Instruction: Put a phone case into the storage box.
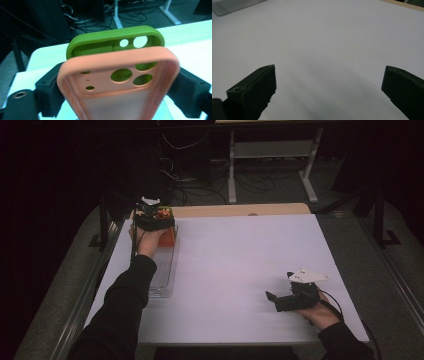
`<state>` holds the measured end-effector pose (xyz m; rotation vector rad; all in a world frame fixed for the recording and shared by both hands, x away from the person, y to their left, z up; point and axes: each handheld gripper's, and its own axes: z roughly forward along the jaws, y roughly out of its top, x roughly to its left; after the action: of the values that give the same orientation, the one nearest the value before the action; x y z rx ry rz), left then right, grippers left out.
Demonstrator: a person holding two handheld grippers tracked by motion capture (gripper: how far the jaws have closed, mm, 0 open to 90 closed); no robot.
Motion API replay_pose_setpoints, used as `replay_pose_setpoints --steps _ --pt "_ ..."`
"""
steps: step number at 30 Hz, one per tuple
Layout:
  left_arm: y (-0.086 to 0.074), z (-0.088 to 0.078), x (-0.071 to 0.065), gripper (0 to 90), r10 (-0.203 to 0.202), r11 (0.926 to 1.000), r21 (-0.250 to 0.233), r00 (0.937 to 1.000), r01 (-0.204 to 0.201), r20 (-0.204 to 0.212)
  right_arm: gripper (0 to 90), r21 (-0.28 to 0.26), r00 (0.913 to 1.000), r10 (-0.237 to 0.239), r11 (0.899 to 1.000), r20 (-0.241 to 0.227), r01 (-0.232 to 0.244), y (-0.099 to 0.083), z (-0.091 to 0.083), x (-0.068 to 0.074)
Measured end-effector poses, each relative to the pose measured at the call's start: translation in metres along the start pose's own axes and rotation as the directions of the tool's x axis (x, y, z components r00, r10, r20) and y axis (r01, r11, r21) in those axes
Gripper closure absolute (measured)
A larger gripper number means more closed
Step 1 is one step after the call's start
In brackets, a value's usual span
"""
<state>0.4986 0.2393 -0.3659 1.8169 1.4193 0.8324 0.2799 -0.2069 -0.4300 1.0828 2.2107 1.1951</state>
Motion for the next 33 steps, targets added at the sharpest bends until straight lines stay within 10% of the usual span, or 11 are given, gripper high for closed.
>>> replay_pose_setpoints --steps 12,22,28,33 --pt "0.004 -0.012 0.002 0.0 -0.015 0.9987 -0.048 0.9991 0.017 0.04 0.0 -0.006 1.0 0.003 1.0 0.003 -0.003 0.0 -0.002 0.001" --pt "0.007 -0.046 0.006 0.0 0.06 0.9967 -0.062 0.9904 -0.053 0.125 0.0 0.0 0.9999 0.013 1.0 -0.006 -0.013 0.002 -0.002 0.003" --pt "0.003 -0.068 0.001 0.0 0.111 0.9918 -0.087 0.9663 -0.093 0.232 0.0 0.003 0.9999 0.005 1.0 -0.011 -0.005 0.003 -0.001 0.004" --pt "-0.004 -0.085 -0.007 0.0 0.172 0.9833 -0.116 0.9251 -0.14 0.339 0.0 -0.002 0.9998 0.008 1.0 -0.018 -0.008 0.004 -0.002 0.005"
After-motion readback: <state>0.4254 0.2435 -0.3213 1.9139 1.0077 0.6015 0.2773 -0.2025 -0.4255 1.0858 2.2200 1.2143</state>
